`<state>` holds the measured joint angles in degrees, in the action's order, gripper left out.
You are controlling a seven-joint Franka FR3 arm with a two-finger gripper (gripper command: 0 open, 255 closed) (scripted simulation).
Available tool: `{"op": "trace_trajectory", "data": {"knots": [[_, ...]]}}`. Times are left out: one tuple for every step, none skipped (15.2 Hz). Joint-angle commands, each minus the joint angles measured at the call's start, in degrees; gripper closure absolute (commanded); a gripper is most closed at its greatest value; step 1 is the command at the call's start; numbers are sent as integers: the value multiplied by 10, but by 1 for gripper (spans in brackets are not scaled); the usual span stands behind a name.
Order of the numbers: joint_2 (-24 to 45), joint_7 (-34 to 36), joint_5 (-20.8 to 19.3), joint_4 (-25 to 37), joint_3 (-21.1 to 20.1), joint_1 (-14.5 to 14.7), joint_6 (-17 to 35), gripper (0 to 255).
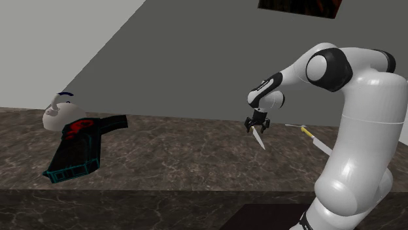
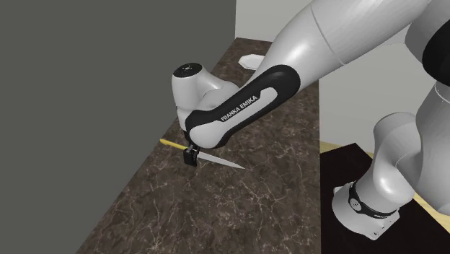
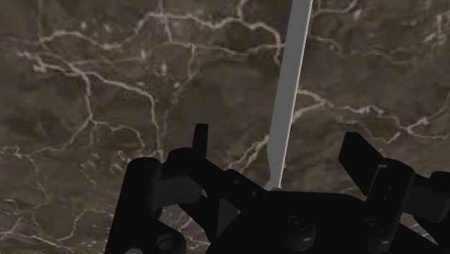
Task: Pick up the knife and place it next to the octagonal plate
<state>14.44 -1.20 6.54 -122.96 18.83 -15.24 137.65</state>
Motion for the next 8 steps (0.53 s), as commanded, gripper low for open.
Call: {"op": "trace_trajectory", "data": {"knots": [[0, 0, 0, 0, 0, 0, 0, 0], [0, 0, 0, 0, 0, 0, 0, 0], [0, 0, 0, 0, 0, 0, 0, 255], [0, 0, 0, 0, 0, 0, 0, 255], [0, 0, 0, 0, 0, 0, 0, 255], [0, 0, 0, 0, 0, 0, 0, 255], [0, 0, 0, 0, 0, 0, 0, 255], [0, 0, 0, 0, 0, 0, 0, 255]]}}
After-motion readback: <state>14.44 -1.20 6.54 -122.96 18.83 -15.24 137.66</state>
